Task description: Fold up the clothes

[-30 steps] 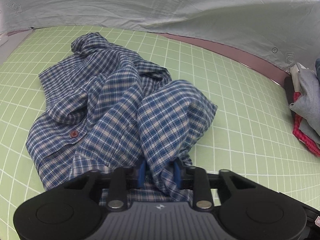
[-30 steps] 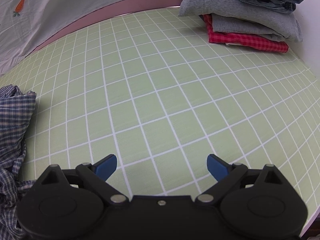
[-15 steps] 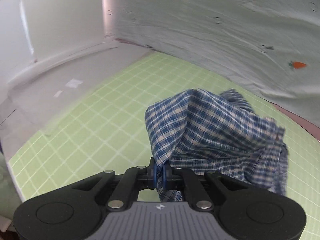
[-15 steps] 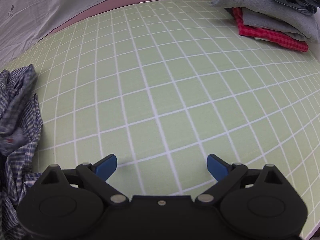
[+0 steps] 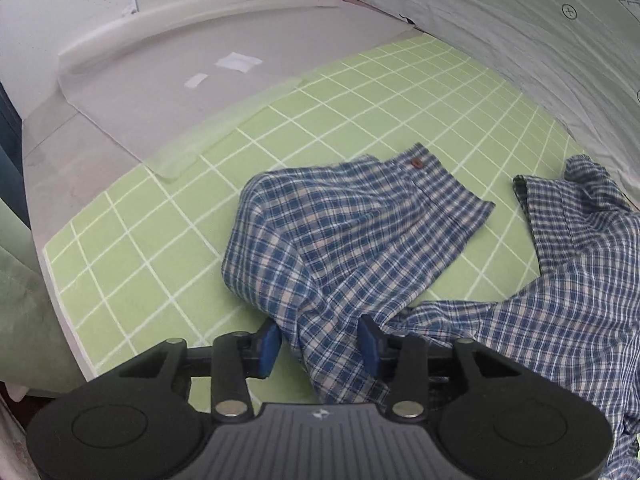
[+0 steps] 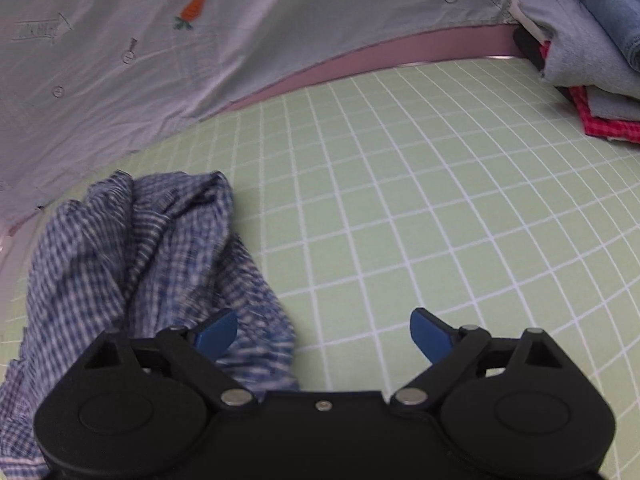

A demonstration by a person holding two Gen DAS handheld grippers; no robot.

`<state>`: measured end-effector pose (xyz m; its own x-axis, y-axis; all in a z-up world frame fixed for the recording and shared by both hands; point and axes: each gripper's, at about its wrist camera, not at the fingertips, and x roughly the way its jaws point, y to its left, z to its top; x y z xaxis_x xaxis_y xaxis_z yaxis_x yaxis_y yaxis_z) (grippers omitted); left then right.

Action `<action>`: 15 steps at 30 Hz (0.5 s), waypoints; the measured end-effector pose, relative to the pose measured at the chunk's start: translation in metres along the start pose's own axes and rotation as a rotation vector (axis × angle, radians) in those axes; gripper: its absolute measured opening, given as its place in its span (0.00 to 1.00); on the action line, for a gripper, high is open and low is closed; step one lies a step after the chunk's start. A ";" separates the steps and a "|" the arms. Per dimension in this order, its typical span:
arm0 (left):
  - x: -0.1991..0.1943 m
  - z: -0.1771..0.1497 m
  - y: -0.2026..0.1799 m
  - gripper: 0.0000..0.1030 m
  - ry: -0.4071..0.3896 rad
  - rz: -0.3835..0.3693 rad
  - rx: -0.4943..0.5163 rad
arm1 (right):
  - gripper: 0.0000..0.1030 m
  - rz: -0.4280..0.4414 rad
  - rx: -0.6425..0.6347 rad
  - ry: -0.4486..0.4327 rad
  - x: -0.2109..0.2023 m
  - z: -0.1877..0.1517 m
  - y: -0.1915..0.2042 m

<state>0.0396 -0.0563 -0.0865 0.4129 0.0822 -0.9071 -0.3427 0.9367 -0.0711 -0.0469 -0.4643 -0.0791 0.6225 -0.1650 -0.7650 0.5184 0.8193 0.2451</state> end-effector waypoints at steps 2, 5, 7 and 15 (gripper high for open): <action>0.006 -0.002 -0.001 0.42 0.025 -0.012 0.018 | 0.91 0.042 -0.024 0.001 0.005 0.007 0.016; 0.013 -0.002 0.000 0.42 0.034 -0.014 0.022 | 0.83 0.083 -0.080 0.029 0.018 0.010 0.038; 0.016 -0.002 0.002 0.41 0.037 -0.017 0.015 | 0.74 0.085 -0.122 0.059 0.030 0.011 0.046; 0.023 0.004 0.003 0.08 0.010 -0.011 -0.044 | 0.04 0.078 -0.271 0.074 0.053 0.019 0.054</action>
<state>0.0510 -0.0502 -0.1057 0.4087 0.0683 -0.9101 -0.3752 0.9216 -0.0993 0.0254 -0.4389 -0.0949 0.6045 -0.0636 -0.7941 0.2893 0.9463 0.1444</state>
